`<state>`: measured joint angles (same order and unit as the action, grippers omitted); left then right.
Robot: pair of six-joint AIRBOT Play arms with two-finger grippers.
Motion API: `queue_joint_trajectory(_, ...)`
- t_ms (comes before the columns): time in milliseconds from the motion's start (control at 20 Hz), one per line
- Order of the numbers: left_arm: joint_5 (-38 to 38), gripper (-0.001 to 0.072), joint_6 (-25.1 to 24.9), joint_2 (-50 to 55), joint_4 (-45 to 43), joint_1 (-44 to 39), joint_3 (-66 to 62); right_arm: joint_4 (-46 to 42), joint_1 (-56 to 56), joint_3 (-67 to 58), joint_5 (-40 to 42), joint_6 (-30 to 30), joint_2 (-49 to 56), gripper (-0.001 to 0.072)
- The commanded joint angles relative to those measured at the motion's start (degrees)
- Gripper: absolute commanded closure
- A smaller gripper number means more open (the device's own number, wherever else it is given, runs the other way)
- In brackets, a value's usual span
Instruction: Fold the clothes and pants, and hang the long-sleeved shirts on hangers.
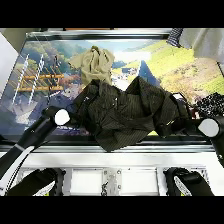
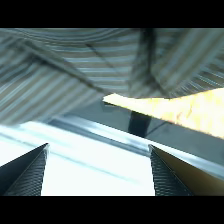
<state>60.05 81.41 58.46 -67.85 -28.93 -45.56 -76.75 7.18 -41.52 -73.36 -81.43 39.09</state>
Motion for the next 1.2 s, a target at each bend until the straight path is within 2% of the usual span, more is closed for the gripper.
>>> queue_joint_trajectory(0,0.13,0.0028,9.73,-7.8,-0.07,1.79,1.68,-0.87,-0.07,-2.38,-2.99,-1.95,-3.87,0.0052)
queue_joint_trajectory(50,-0.81,0.0028,11.41,-9.68,-0.04,2.99,0.5,-0.85,-0.07,-4.74,-2.58,-4.0,-3.56,0.0074)
queue_joint_trajectory(150,-2.67,0.0029,11.69,-11.85,-0.02,4.44,-1.51,-0.7,0.13,-8.94,-2.1,-6.1,-0.83,0.0079)
queue_joint_trajectory(200,-3.43,0.0028,11.74,-11.89,-0.02,4.55,-2.23,-0.7,0.11,-10.64,-1.6,-7.06,1.77,0.0116)
queue_joint_trajectory(250,-3.82,0.0029,12.37,-11.39,0.0,4.5,-2.78,-0.74,0.13,-12.04,-1.25,-7.43,4.7,0.0149)
queue_joint_trajectory(400,-3.61,0.0028,13.49,-6.03,0.37,4.5,-5.07,-0.74,0.13,-16.04,2.75,-10.8,15.96,0.0158)
queue_joint_trajectory(500,-3.8,0.0029,13.62,-0.83,0.35,4.5,-7.54,-0.94,0.13,-19.56,5.11,-11.72,24.09,0.0246)
queue_joint_trajectory(750,-3.61,0.0028,13.66,11.52,0.37,4.5,-14.93,-2.58,0.66,-27.06,3.02,-14.67,40.72,0.0246)
queue_joint_trajectory(950,-3.37,0.0028,15.87,19.15,0.42,4.0,-18.51,-4.72,1.14,-27.78,3.04,-16.26,44.54,0.0247)
queue_joint_trajectory(1000,-3.74,0.0028,16.68,20.65,0.39,3.65,-19.08,-5.42,1.44,-27.76,3.04,-15.91,44.78,0.0269)
queue_joint_trajectory(1050,-3.69,0.0029,17.07,22.16,0.35,3.02,-19.98,-6.47,1.81,-27.76,3.02,-15.87,44.76,0.0498)
queue_joint_trajectory(1100,-3.65,0.0028,17.07,23.93,0.24,2.19,-21.51,-7.34,1.97,-27.76,3.02,-15.87,44.59,0.0683)
queue_joint_trajectory(1150,-3.5,0.0028,17.25,25.53,-0.04,1.42,-23.17,-7.69,1.97,-27.76,2.84,-15.91,44.19,0.0699)
